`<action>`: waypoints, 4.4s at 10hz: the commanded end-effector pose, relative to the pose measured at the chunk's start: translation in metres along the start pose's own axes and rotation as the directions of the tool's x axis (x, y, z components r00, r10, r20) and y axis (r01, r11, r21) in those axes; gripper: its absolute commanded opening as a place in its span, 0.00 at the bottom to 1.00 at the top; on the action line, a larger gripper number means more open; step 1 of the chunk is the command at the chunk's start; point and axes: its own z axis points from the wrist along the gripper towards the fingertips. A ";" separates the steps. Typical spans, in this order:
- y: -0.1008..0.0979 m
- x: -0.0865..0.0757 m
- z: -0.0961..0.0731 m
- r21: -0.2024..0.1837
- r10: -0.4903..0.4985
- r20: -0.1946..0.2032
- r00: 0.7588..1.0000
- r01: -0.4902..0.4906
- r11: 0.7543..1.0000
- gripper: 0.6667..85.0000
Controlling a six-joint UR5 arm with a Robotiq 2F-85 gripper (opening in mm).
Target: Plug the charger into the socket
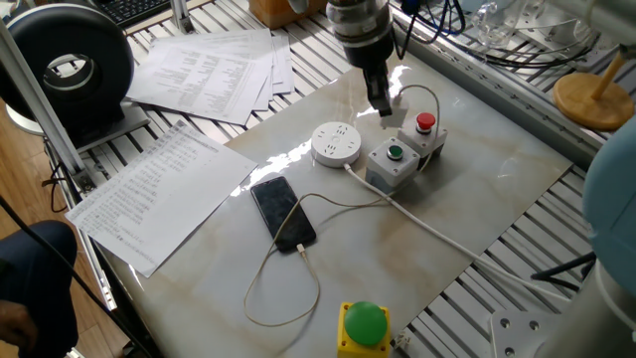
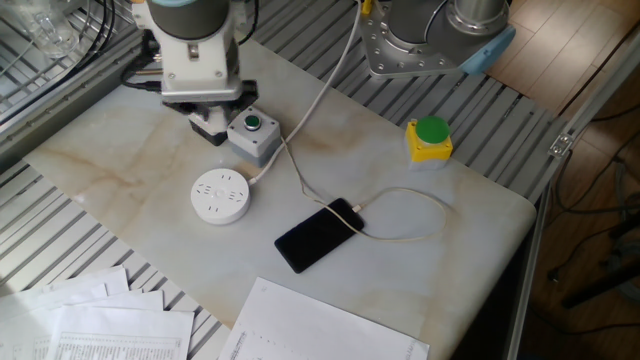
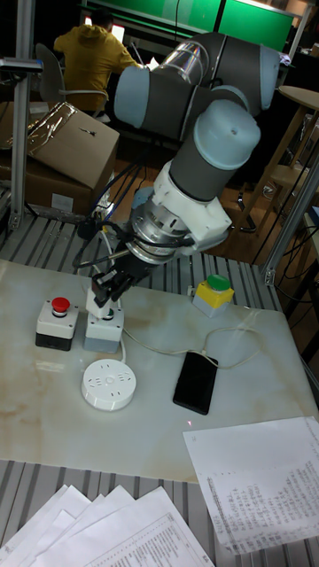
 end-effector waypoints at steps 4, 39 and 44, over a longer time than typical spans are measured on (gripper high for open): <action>0.038 0.025 0.004 -0.068 -0.070 -0.093 0.993 0.064 0.996 0.00; -0.020 -0.060 -0.047 0.105 -0.025 0.173 0.985 0.007 0.994 0.00; -0.033 -0.149 -0.048 0.044 0.123 0.387 0.914 -0.151 0.988 0.00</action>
